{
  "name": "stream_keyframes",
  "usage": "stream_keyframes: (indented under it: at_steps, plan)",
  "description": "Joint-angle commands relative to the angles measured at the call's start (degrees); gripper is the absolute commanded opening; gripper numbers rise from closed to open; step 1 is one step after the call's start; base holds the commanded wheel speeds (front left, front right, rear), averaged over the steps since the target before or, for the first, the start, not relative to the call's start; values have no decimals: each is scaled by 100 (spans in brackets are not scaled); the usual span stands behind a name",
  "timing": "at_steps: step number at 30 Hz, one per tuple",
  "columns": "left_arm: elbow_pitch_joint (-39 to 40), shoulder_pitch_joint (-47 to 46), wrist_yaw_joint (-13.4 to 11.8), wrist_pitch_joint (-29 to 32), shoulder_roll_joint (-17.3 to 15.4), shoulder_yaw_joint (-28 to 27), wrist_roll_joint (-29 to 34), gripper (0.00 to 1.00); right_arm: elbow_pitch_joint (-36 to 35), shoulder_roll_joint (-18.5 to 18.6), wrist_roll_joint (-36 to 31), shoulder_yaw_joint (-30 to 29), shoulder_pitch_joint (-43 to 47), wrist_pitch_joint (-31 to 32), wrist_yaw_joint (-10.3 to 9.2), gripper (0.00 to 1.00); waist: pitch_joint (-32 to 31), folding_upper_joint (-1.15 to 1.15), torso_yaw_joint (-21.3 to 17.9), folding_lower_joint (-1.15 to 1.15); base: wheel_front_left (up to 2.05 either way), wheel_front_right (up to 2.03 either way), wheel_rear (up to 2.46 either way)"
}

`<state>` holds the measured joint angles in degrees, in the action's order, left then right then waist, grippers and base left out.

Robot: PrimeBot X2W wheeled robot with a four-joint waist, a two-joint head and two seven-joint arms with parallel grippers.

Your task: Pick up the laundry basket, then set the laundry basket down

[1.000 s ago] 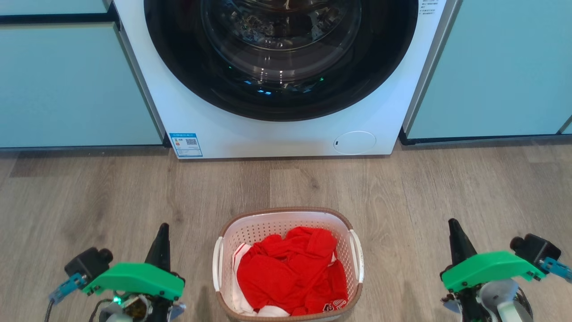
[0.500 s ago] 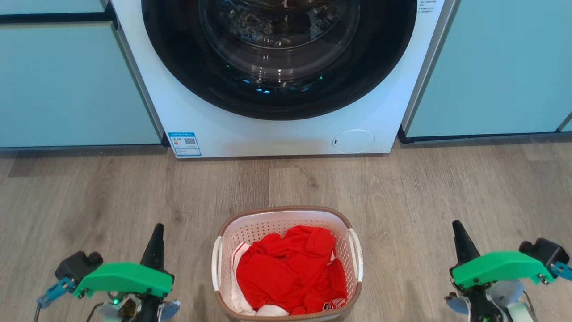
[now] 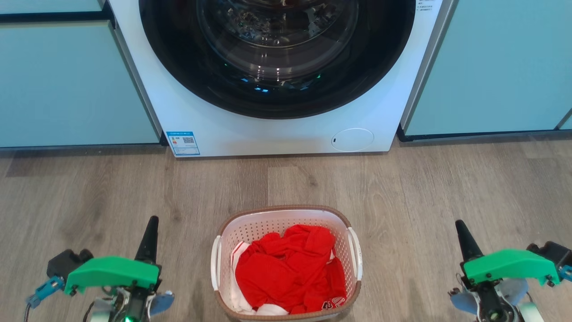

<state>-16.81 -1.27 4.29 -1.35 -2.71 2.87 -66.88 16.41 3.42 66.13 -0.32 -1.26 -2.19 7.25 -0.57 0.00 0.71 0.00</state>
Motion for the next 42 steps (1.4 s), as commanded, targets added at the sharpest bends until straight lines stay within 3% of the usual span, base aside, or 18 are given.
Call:
stream_keyframes:
  at_steps: [1, 42]
  plan:
    - [218, -322, 57, 53, -45, -214, -163, 0, -219, 86, 180, 17, -351, 43, 17, 0, 2, 0, -2, 0, 0, 0, 0]
    - [277, -490, 320, 756, -45, -905, -2557, 0, -248, 66, 2741, -454, -477, 735, 24, 0, 75, 0, -71, 0, 0, 0, 0]
